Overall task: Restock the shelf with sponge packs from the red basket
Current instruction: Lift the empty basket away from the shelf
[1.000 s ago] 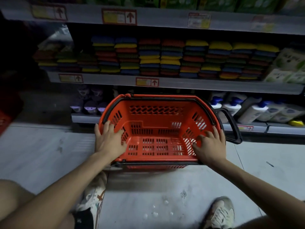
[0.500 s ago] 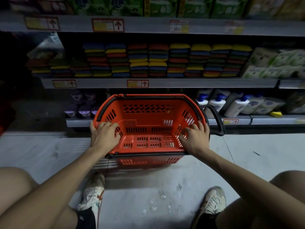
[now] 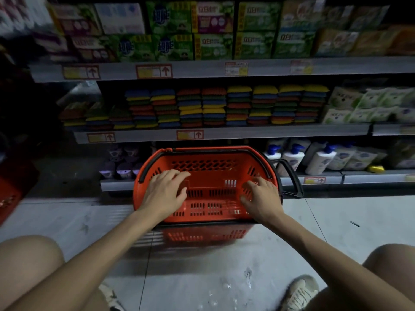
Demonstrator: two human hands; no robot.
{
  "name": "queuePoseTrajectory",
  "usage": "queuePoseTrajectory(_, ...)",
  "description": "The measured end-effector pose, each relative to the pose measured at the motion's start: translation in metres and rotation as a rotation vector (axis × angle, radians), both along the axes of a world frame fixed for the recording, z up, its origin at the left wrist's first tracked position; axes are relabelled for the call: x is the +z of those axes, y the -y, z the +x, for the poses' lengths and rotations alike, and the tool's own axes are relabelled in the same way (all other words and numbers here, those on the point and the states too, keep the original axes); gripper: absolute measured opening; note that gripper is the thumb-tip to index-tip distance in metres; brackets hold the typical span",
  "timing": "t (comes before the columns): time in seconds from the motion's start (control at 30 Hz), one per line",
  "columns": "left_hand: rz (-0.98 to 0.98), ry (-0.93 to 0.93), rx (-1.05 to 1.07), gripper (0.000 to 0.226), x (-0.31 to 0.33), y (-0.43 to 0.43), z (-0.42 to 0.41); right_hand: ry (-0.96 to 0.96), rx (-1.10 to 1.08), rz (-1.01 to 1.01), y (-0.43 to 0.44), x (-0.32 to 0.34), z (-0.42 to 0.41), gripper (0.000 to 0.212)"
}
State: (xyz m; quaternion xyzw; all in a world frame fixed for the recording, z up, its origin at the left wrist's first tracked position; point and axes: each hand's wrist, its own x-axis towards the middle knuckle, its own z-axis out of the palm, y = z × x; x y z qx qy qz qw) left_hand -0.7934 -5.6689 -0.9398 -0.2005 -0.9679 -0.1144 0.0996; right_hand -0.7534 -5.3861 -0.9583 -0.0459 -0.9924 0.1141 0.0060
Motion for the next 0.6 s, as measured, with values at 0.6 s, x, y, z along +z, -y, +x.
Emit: queuePoseTrajectory(0.6,-0.262,0.356,0.038,0.102,0.008,0.010,-0.003,0.029,0.124,0.107,0.022,0.020,-0.001,0.099)
